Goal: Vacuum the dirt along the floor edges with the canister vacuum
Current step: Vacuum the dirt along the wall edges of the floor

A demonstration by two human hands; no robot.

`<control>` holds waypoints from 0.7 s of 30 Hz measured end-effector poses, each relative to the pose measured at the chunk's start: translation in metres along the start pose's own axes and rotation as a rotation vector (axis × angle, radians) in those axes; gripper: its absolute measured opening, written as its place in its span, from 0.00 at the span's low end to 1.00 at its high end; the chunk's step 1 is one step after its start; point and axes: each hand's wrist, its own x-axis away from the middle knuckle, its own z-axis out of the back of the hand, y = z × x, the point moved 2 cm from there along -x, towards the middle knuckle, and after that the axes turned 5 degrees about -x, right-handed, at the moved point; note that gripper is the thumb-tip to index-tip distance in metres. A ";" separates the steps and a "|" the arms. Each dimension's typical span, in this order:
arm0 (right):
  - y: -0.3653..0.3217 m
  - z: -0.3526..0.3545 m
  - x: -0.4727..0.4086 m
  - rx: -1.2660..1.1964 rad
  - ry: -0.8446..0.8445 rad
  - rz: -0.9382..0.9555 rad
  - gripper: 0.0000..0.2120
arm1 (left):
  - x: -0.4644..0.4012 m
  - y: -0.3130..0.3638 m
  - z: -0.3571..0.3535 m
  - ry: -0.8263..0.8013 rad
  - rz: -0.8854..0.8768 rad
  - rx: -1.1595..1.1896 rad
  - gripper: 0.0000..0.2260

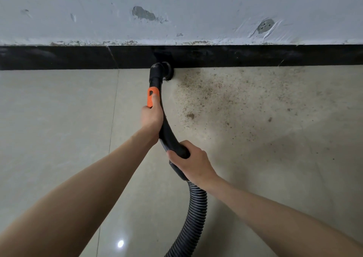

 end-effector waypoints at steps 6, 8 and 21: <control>-0.004 0.033 0.003 0.018 0.035 -0.042 0.15 | 0.016 0.010 -0.021 -0.090 -0.014 0.029 0.24; -0.007 0.045 0.004 0.017 0.045 -0.046 0.15 | 0.021 0.014 -0.026 -0.134 -0.018 0.016 0.22; -0.003 0.094 0.003 0.035 0.021 -0.055 0.22 | 0.057 0.024 -0.065 -0.160 -0.013 -0.053 0.17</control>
